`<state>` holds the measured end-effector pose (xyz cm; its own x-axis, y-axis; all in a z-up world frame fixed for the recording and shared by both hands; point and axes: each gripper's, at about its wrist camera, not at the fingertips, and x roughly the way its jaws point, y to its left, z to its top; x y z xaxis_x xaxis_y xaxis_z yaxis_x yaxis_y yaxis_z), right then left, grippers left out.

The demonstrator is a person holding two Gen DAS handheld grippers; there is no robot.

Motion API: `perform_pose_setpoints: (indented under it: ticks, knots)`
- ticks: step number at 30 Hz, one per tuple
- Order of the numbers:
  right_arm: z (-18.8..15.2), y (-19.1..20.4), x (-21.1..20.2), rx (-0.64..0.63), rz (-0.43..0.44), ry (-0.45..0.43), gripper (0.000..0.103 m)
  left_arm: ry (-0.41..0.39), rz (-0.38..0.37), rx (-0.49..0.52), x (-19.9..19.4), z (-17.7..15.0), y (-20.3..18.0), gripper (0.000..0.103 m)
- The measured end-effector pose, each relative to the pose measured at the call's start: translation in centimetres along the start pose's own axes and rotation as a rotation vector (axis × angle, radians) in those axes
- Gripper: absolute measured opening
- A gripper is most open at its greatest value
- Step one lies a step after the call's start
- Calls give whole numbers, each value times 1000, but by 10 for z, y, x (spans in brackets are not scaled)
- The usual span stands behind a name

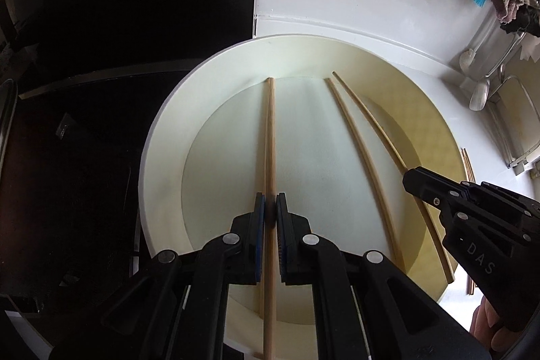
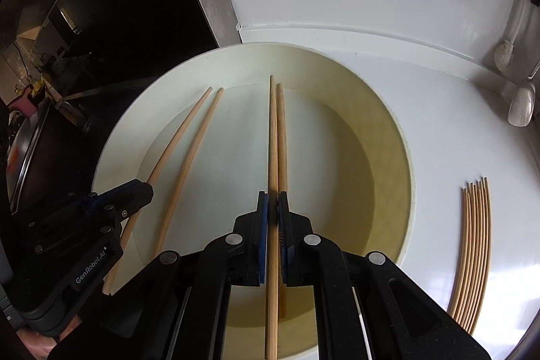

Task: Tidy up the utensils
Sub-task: 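Carry the chopstick with the right tool into the basin and release, then move the open right tool back over the remaining chopsticks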

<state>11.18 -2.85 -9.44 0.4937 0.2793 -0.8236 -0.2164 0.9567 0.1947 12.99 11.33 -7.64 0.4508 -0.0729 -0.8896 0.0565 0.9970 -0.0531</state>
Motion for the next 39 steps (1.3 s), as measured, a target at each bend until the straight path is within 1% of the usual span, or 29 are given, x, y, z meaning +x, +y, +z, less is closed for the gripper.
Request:
perform_pose_setpoints:
  ticks: [7,13,14,15,16,17,18,19,23,26,28,31,33,34,38,39]
  knots:
    - [4,-1,19,7,-9,42,6,30,-5,17,24,11,1,7]
    - [7,-4,26,14,-15,58,6,44,-2,22,27,10,6,7]
    - [7,-4,27,13,-15,61,6,42,0,21,27,10,7,11]
    - [8,-4,27,12,-13,60,10,42,2,18,26,11,7,22]
    - [9,-3,27,13,-10,61,21,38,5,13,25,11,7,30]
    - [9,-4,26,15,-10,59,25,28,12,5,22,11,9,48]
    - [10,-4,25,17,-13,52,28,16,16,-3,19,12,9,63]
    - [9,-6,22,18,-17,48,28,1,18,-12,16,12,11,66]
    - [6,-12,13,25,-28,35,30,-16,27,-26,5,12,16,67]
    - [2,-15,4,32,-27,22,34,-28,36,-31,-3,10,19,71]
    - [-1,-13,-2,29,-30,13,39,-35,38,-33,-9,7,21,73]
    - [-6,-12,-13,26,-30,0,41,-43,40,-37,-16,3,21,76]
    - [-9,-10,-20,27,-30,-9,45,-47,45,-43,-21,-1,21,84]
    - [-11,-9,-24,27,-31,-13,47,-52,43,-48,-23,-3,18,84]
    - [-20,-9,-42,25,-42,-33,50,-69,43,-44,-37,-12,13,86]
    - [-24,-10,-46,25,-46,-36,52,-76,43,-43,-41,-15,13,88]
